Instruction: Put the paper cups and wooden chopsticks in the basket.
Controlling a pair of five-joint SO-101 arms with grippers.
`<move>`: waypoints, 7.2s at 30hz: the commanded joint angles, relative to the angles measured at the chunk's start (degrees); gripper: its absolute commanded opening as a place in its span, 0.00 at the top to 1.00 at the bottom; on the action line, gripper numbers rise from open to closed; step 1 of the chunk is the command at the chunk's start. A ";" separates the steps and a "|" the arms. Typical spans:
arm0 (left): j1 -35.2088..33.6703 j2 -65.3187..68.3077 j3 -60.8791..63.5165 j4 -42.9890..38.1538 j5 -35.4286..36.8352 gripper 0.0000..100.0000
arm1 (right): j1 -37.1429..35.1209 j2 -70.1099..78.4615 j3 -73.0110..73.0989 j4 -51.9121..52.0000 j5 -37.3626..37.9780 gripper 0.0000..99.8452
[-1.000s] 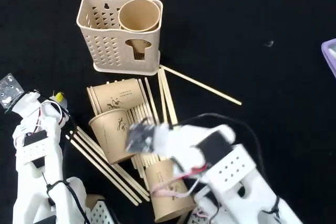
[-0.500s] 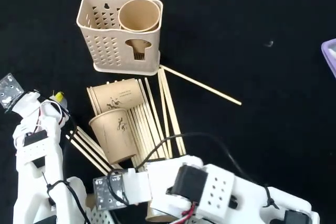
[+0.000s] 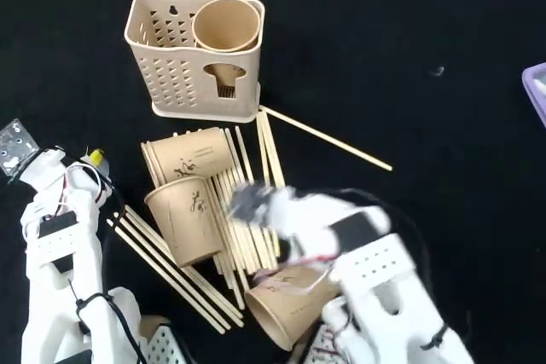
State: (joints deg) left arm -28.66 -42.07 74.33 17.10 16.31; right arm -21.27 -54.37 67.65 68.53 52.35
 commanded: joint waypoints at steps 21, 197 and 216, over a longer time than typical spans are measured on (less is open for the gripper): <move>-0.75 -1.49 -1.36 -0.97 0.09 0.79 | -30.24 0.75 -24.75 29.54 -13.36 0.80; -7.34 -0.88 -1.98 -0.97 6.86 0.79 | -26.46 23.87 -17.71 -19.69 -40.35 0.81; -3.91 -0.88 -2.07 -0.88 1.23 0.79 | -33.05 15.25 -12.09 -36.84 -52.40 0.66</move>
State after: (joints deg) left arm -31.47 -42.07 74.33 17.10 17.71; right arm -50.64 -44.79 59.21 36.09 0.57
